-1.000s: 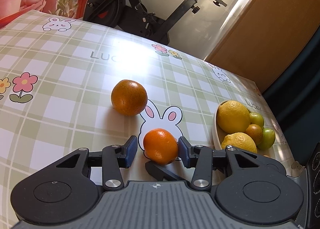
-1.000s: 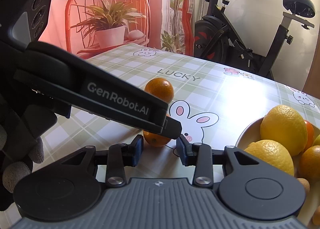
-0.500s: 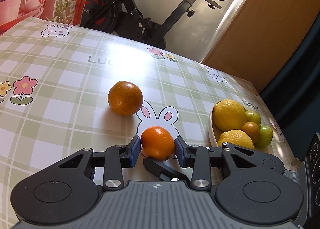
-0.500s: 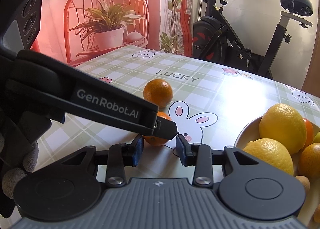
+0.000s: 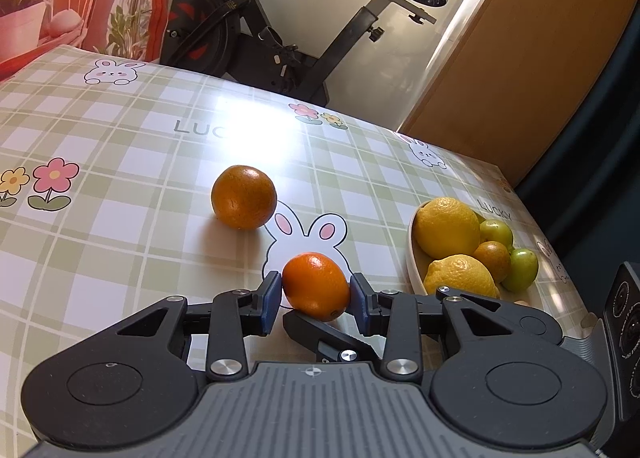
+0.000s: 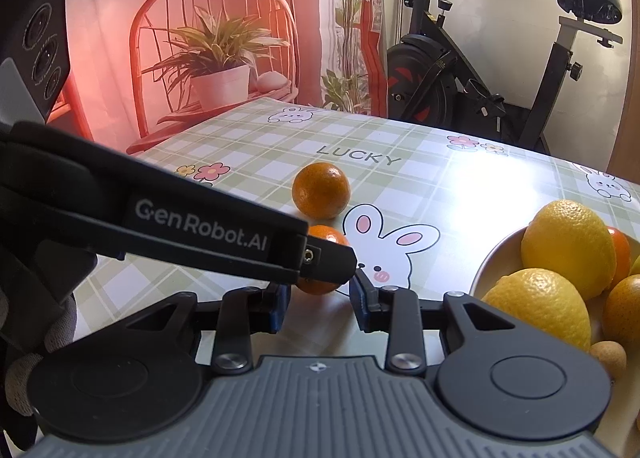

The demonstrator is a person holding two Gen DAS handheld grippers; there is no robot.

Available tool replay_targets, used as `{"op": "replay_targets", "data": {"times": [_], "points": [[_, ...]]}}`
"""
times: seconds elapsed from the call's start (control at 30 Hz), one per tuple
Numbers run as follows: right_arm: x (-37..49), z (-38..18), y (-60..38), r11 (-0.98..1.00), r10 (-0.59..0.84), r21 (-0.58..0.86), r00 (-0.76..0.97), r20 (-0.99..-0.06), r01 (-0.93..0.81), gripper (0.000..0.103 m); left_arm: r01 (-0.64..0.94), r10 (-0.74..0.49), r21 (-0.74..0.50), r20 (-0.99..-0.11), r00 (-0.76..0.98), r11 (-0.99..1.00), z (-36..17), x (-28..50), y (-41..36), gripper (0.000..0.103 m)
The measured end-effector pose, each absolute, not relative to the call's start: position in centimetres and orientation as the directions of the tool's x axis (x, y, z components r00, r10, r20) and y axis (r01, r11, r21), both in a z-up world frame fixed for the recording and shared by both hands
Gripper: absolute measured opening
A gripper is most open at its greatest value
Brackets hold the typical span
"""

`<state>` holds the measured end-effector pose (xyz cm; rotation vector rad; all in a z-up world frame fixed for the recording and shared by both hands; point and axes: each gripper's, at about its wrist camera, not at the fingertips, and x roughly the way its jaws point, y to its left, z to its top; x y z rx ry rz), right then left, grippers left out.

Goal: Organize fruits
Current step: 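Carry the small tangerine with both grippers over the plate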

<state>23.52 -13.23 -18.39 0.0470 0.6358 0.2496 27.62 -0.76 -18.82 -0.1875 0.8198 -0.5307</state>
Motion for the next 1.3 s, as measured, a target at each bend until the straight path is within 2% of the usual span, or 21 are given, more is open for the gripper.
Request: {"op": "replay_targets", "data": {"times": [0.7,0.97,1.3], "points": [[16.3,-17.0,-17.2,0.969,0.237,0.187,0.841,-0.487,-0.164,0.035,0.508,-0.553,-0.276,-0.626,0.550,0.816,-16.6,21.5,-6.4,0.039],[12.5,-16.4,-20.6,0.972,0.183,0.214,0.873,-0.453,-0.093,0.035,0.569,-0.575,-0.247,-0.633,0.518,0.784,-16.0,19.6,-10.5,0.039],[10.7,-16.3,-24.2,0.969,0.094,0.245,0.886,-0.454,0.022,0.035,0.611,-0.585,-0.235,-0.661,0.470,0.756,-16.2,20.4,-14.9,0.040]]}}
